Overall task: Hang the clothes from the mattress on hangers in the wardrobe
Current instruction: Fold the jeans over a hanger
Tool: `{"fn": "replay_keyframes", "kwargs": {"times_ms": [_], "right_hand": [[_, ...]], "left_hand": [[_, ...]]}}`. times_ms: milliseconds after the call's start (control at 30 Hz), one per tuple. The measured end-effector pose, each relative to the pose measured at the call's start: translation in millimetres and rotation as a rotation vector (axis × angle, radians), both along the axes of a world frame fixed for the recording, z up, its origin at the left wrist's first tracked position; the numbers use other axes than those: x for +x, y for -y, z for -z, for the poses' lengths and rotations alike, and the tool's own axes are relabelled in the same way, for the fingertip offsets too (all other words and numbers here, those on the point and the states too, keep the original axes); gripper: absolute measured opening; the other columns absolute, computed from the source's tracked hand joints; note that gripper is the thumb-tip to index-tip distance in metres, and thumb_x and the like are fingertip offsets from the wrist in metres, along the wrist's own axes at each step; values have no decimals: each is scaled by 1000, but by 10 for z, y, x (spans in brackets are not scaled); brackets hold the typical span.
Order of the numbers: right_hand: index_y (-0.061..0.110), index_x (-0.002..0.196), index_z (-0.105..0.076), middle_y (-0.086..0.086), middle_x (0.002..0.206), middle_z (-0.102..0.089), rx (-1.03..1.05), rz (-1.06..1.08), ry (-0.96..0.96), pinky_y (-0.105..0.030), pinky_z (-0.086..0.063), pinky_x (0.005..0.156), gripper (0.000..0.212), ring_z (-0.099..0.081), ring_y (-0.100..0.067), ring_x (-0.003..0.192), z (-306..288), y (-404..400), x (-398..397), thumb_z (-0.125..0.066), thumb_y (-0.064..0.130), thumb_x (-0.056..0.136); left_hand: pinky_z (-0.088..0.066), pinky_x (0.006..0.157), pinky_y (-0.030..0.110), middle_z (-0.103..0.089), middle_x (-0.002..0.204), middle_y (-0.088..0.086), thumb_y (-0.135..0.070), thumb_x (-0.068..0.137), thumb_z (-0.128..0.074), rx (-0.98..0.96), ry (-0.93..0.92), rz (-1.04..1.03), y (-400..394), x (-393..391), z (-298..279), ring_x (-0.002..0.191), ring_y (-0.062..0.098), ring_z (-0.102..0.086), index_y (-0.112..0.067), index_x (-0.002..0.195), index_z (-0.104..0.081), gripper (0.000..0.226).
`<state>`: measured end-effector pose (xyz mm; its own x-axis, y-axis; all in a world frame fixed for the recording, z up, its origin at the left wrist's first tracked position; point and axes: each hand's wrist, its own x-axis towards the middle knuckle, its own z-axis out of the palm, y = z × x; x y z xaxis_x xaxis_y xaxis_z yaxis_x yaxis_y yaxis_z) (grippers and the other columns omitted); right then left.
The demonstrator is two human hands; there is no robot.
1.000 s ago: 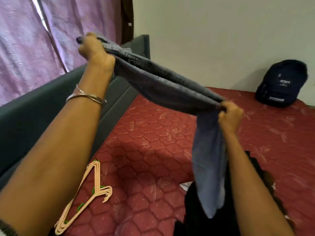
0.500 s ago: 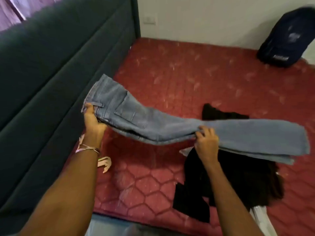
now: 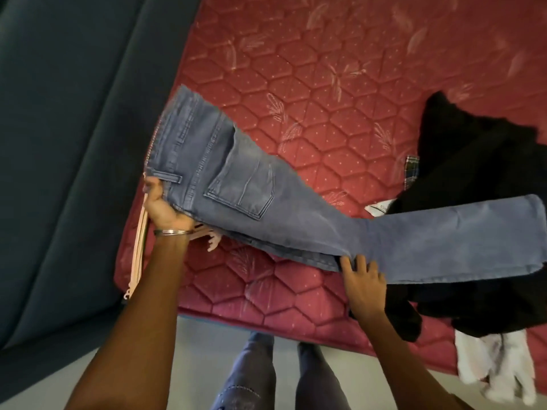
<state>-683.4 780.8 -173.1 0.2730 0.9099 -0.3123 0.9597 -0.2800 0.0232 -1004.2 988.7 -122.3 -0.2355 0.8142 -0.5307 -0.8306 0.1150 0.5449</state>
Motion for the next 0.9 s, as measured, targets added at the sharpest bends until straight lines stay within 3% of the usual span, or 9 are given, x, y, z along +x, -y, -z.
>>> {"fn": "replay_keyframes", "kwargs": {"times_ms": [133, 233, 367, 433, 533, 600, 667, 767, 900], "right_hand": [[17, 95, -44, -16, 87, -55, -14, -84, -71, -38, -49, 50, 20, -56, -34, 71, 230, -256, -455, -42, 11, 76], [16, 89, -62, -12, 88, -58, -311, -48, -162, -40, -51, 53, 28, -59, -33, 73, 541, -383, -737, -39, 16, 72], [9, 102, -66, -3, 100, -58, -414, 37, -283, -35, -51, 83, 25, -60, -34, 97, 857, -367, -759, -51, 6, 82], [7, 92, -71, -15, 96, -68, -331, 249, -430, -36, -52, 83, 15, -64, -36, 96, 751, -424, -717, -60, 10, 82], [0, 104, -68, -26, 110, -66, -138, 938, -450, -44, -48, 87, 32, -61, -42, 106, 589, -441, -429, -63, 29, 91], [-1, 104, -63, -25, 104, -64, 35, 1486, -580, -50, -54, 82, 38, -64, -42, 95, 501, -387, -149, -69, 33, 86], [5, 94, -57, -15, 93, -62, 293, 1848, -968, -46, -55, 70, 32, -63, -30, 80, 421, -332, 176, -76, 28, 81], [9, 94, -61, -7, 96, -64, 563, 1900, -1185, -34, -50, 60, 22, -63, -22, 79, 348, -283, 572, -75, 20, 81], [20, 126, -47, -6, 111, -63, 639, 1896, -1310, -47, -54, 72, 54, -63, -28, 92, 259, -274, 920, -76, 19, 80]], "left_hand": [[-39, 104, 54, -61, 126, 13, -32, 98, -36, 62, 1, -8, -275, -487, 262, 126, 35, -48, -8, 125, -58, 42], [-57, 81, 39, -67, 114, 3, -35, 96, -43, -304, -279, 131, -175, -761, 719, 109, 23, -61, -15, 114, -60, 32], [-52, 46, 22, -66, 60, -5, -24, 95, -51, -793, -531, 190, 159, -857, 1213, 58, 10, -60, -20, 84, -57, 13], [-58, 65, 32, -68, 88, 4, -22, 87, -53, -867, -775, 172, 239, -750, 1310, 75, 20, -65, -15, 101, -59, 17], [-38, 99, 45, -47, 130, 19, -21, 76, -56, -978, -1472, 291, 286, -281, 1160, 117, 39, -47, -10, 132, -43, 59], [-32, 96, 45, -44, 129, 23, -14, 78, -59, -696, -1714, 454, 308, 162, 1000, 118, 41, -41, -9, 132, -46, 56], [-37, 90, 47, -51, 119, 26, -10, 76, -63, -219, -1815, 732, 377, 635, 1016, 110, 44, -48, -7, 121, -58, 45], [-46, 88, 48, -55, 116, 25, -13, 75, -66, 258, -1696, 1212, 545, 1222, 1151, 101, 44, -57, -6, 117, -63, 43], [-35, 106, 39, -32, 148, 9, -30, 81, -69, 461, -1684, 1813, 899, 1960, 1218, 129, 32, -41, -23, 145, -36, 72]]}}
